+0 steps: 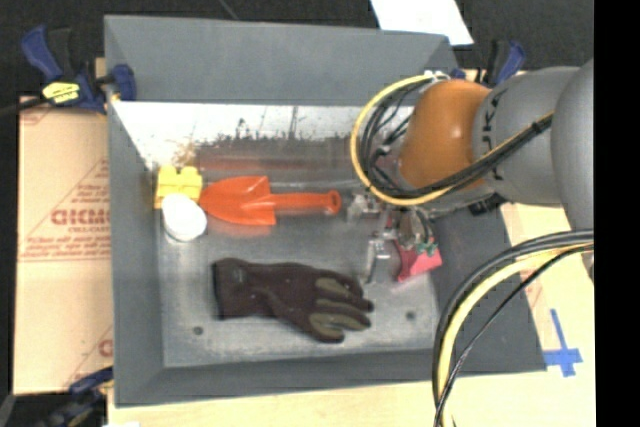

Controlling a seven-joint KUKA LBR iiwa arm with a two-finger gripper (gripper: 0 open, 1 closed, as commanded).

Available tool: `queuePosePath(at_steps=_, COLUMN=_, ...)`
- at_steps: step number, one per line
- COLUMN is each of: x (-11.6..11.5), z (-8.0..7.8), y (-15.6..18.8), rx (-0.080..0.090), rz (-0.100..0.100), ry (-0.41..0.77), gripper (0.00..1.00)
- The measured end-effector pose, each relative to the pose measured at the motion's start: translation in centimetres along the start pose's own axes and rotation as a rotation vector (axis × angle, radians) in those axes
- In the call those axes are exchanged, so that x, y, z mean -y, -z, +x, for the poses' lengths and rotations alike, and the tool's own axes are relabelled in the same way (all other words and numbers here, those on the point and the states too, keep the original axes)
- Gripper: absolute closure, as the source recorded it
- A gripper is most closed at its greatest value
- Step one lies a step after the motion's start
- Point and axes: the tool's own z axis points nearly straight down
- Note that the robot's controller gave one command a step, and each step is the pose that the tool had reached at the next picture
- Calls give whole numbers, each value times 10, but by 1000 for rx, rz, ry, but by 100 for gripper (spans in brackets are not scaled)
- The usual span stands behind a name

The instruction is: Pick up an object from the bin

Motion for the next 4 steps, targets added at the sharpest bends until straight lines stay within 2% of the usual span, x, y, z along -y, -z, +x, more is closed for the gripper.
queuePosePath(at_steps=1, x=-6, z=9, y=89, rx=20, rz=8, ry=144, gripper=0)
queuePosePath(at_steps=2, x=-90, z=27, y=28, rx=-7, rz=-1, ry=-25, gripper=0)
queuePosePath(at_steps=3, x=-80, z=41, y=1, rx=21, rz=8, ry=194, gripper=0)
queuePosePath(at_steps=4, x=-137, z=47, y=2, rx=4, rz=-2, ry=-86, gripper=100)
